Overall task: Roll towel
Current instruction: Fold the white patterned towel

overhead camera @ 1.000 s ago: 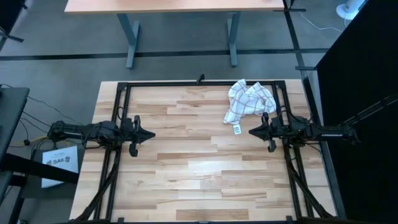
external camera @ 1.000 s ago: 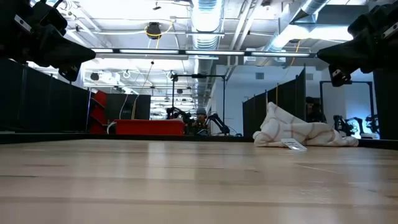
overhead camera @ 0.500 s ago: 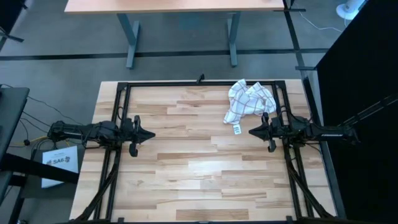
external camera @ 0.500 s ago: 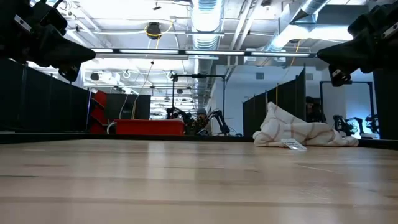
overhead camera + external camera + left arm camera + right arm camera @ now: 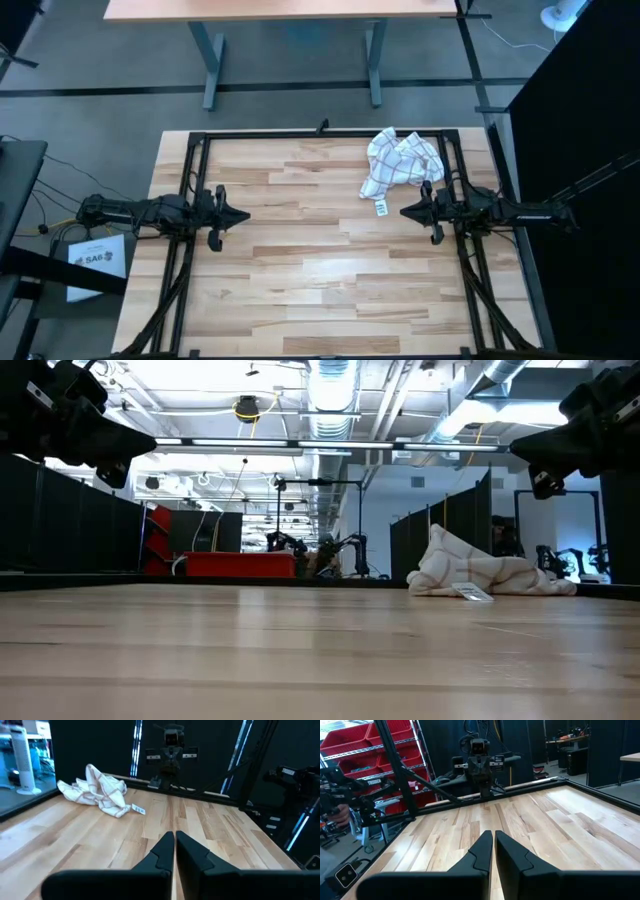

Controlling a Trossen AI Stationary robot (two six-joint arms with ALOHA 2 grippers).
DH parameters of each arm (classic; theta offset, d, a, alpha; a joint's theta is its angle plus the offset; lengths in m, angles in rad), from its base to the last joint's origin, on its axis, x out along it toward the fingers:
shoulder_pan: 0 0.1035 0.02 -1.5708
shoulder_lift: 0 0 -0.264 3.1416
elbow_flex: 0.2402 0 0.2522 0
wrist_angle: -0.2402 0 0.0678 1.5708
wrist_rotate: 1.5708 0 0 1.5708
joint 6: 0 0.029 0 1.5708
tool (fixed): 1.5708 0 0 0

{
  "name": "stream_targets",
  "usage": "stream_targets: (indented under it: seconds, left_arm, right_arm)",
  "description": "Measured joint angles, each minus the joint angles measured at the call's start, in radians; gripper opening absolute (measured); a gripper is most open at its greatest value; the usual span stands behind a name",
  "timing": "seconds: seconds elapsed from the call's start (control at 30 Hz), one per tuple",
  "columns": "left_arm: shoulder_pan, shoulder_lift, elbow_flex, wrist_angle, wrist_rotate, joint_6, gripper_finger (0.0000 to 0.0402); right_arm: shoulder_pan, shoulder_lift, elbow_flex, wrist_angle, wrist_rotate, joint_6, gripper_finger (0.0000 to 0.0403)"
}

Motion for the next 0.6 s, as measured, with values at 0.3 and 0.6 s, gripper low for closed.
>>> stream_targets:
  seconds: [0.3, 0.6]
  left_arm:
    - [0.0, 0.0, 0.002, 0.022, -0.226, -0.214, 0.0001]
    - [0.0, 0.0, 0.004, 0.022, -0.4, -0.26, 0.0001]
  right_arm:
    - [-0.002, 0.0, 0.0, 0.006, 0.0, -0.017, 0.0008]
    - [-0.038, 0.0, -0.001, 0.257, 0.131, 0.067, 0.0008]
